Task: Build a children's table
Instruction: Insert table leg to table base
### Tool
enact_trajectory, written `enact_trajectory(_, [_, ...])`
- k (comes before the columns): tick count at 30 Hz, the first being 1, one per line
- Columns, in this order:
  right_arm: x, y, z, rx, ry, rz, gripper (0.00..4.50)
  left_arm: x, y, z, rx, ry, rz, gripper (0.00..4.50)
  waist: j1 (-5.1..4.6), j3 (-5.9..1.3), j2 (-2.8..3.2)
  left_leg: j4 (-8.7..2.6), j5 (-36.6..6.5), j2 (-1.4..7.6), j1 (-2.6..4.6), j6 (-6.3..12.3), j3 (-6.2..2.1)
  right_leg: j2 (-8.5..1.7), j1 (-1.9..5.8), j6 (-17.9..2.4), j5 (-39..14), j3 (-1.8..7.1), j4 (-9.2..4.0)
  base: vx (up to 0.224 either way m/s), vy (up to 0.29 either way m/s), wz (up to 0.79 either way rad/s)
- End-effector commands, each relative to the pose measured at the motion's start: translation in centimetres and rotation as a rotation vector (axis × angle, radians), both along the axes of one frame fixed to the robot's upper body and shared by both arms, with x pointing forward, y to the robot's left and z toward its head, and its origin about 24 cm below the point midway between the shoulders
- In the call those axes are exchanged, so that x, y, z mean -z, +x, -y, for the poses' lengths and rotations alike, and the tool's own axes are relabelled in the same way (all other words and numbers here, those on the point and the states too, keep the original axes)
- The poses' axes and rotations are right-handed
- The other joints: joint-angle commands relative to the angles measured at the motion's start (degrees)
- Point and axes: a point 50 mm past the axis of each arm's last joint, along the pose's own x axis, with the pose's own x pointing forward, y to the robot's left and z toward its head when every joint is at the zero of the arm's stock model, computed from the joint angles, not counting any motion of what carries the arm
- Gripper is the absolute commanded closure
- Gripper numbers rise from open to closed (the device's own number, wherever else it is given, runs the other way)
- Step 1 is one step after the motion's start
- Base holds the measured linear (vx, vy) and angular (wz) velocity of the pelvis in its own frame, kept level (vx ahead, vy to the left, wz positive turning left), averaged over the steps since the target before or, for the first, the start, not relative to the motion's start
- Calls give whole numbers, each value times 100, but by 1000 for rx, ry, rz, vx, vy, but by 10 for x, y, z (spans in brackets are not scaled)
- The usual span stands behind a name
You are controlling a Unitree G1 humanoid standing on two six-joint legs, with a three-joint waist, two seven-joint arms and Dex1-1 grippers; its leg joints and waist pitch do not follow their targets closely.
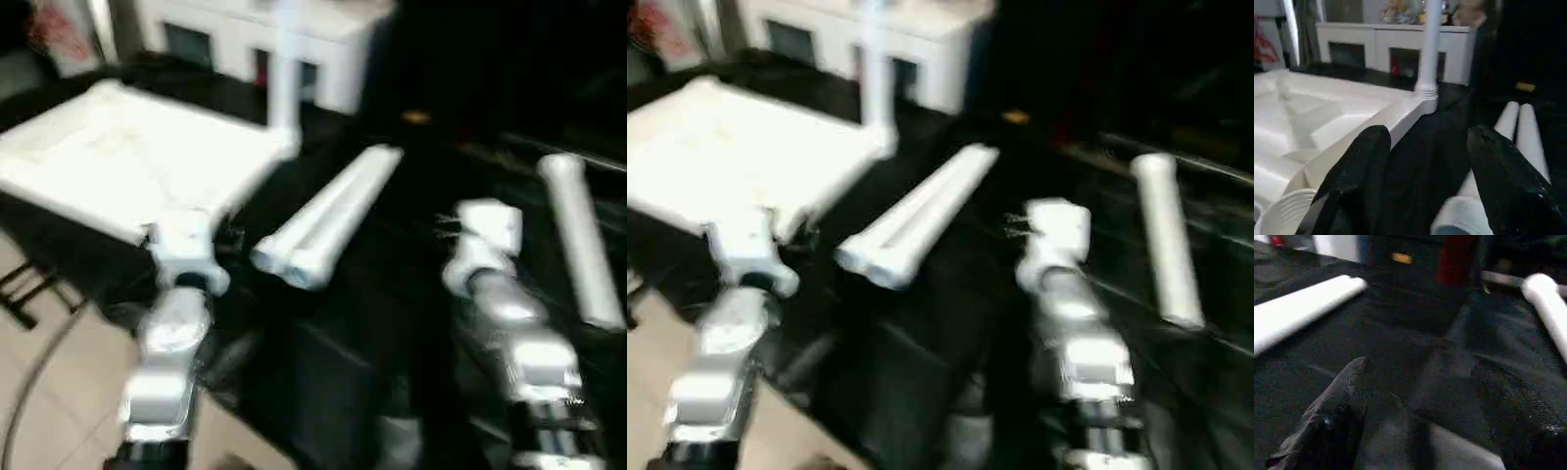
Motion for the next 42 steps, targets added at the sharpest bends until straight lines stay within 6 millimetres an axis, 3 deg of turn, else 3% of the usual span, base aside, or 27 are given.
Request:
enact_trajectory(1, [-7,6,10,47,-1,12,82,1,1,-1,36,-12,-12,157,-57,-298,168,-794,-745,998,47,578,-441,-741,436,1166,-2440,324,-800,-109,-159,-18])
enact_trajectory(2, [-8,7,15,64,-3,12,72,2,1,-1,42,-14,-17,156,-103,-339,239,-1014,-1085,1474,183,774,-578,-809,452,777,-1363,427,-282,-68,-143,-4])
enact_trajectory(3, [-10,9,20,81,-9,13,62,1,2,-2,51,-23,-16,156,-81,-244,169,-1128,-1445,1465,248,740,-422,-893,268,380,-653,688,-85,-68,-143,-4])
enact_trajectory(4, [-12,13,30,112,-27,9,55,1,2,-2,68,-35,-20,156,-98,-180,60,-981,-1663,1111,253,487,-197,-904,180,251,-1055,797,-372,-43,-138,24])
enact_trajectory(5, [-13,15,36,131,-35,5,46,1,3,-3,79,-43,-21,156,-111,-170,-72,-676,-1542,561,271,140,63,-898,150,356,-2307,783,-717,-57,-130,20])
enact_trajectory(6, [-15,18,43,143,-53,-4,36,1,3,-3,100,-42,-25,156,42,-200,-111,-272,-127,250,110,21,195,-1014,218,1100,-4964,839,-1033,-57,-130,20])
enact_trajectory(7, [-16,23,51,157,-77,-15,27,1,3,-3,130,-40,-35,156,93,-216,-40,-320,35,241,90,32,183,-970,214,1180,-5101,786,-1041,-69,-119,-1])
enact_trajectory(8, [-17,25,53,161,-84,-18,21,1,3,-3,138,-39,-38,156,72,-211,-28,-501,107,270,6,30,178,-798,285,1183,-4692,585,-1028,-75,-74,-8])
enact_trajectory(10, [-19,31,60,175,-91,-26,6,1,2,-4,166,-38,-46,156,51,-243,127,-701,-215,468,162,-3,110,-597,228,1011,-3680,299,-1047,-71,-54,-8])
enact_trajectory(12, [-20,38,66,191,-108,-40,6,0,1,-4,198,-38,-53,156,-26,-265,290,-885,-771,815,129,113,-45,-629,424,554,-2463,140,-934,-61,7,-8])
enact_trajectory(13, [-20,42,71,202,-116,-55,6,0,0,-5,220,-39,-57,156,-59,-254,354,-1051,-1530,1118,111,144,-168,-673,498,312,-1921,132,-670,-50,48,-15])
enact_trajectory(14, [-19,45,76,220,-121,-74,6,0,-2,-4,248,-50,-69,156,-59,-212,403,-1301,-2494,1400,97,-4,-284,-707,555,126,-1306,266,-153,-77,36,-14])
enact_trajectory(15, [-19,48,81,240,-118,-85,6,-1,-4,-4,271,-48,-74,156,-26,-162,345,-1357,-3097,1302,193,-271,-157,-748,411,-90,-1211,450,-57,-77,36,-14])
enact_trajectory(16, [-17,50,83,244,-109,-98,6,-1,-5,-6,277,-38,-79,156,-41,-115,197,-1153,-3112,974,292,-405,7,-729,242,-130,-1917,514,-395,0,0,0])
enact_trajectory(17, [-14,52,87,251,-87,-125,6,-1,-8,-10,282,-13,-89,156,-11,-108,-18,-370,-1802,318,503,-389,263,-987,-49,232,-4465,386,-1027,0,0,0])
enact_trajectory(18, [-12,53,89,253,-83,-137,6,-1,-9,-12,278,-6,-91,156,57,-148,-9,-309,-654,326,240,-129,238,-1173,195,528,-5189,495,-1080,0,0,0])
enact_trajectory(19, [-9,52,91,265,-94,-158,6,-2,-10,-14,274,-3,-92,156,146,-232,-23,-465,-294,335,59,-68,214,-1092,378,633,-4844,488,-953,51,-21,-10])
enact_trajectory(20, [-8,52,93,278,-96,-163,6,-2,-11,-16,272,2,-94,156,165,-220,68,-656,-189,413,41,-66,181,-872,307,660,-4301,284,-952,57,2,-14])
enact_trajectory(21, [-8,52,93,280,-97,-164,6,-2,-12,-16,271,3,-94,156,155,-251,90,-714,-256,477,74,-86,159,-796,290,586,-3862,246,-909,57,2,-14])
enact_trajectory(23, [-4,52,96,299,-82,-181,6,-4,-17,-21,288,17,-103,156,109,-324,182,-829,-311,732,44,-36,45,-781,355,-121,-2109,206,-692,0,0,0])
enact_trajectory(24, [-3,52,96,300,-81,-181,6,-4,-17,-22,290,17,-104,156,97,-324,192,-847,-371,771,-1,-10,25,-782,376,-238,-1882,196,-641,0,0,0])
enact_trajectory(26, [0,52,96,299,-76,-197,6,-6,-21,-23,313,20,-113,156,97,-307,173,-817,-779,734,66,-45,91,-825,304,-433,-2023,209,-687,0,0,0])
enact_trajectory(28, [6,51,93,289,-50,-228,6,-7,-28,-23,362,19,-130,156,123,-313,121,-826,-494,730,-3,29,111,-854,353,-665,-1680,241,-636,0,0,0])
enact_trajectory(30, [9,50,94,292,-47,-248,6,-7,-31,-23,373,29,-140,156,149,-306,152,-807,-400,728,17,70,140,-857,331,-750,-1592,257,-623,0,0,0])
enact_trajectory(31, [9,49,96,309,-35,-252,6,-7,-33,-24,374,37,-145,156,160,-293,66,-812,-296,728,13,115,155,-850,331,-786,-1501,269,-606,0,0,0])
enact_trajectory(32, [9,49,97,318,-25,-250,6,-7,-34,-24,373,38,-146,156,182,-303,88,-809,-242,733,13,121,148,-859,341,-814,-1457,271,-577,0,0,0])
enact_trajectory(42, [-5,56,99,320,7,-148,6,-7,-46,-20,440,27,-164,156,256,-250,63,-837,-450,748,40,4,197,-859,319,-536,-2001,260,-654,0,0,0])
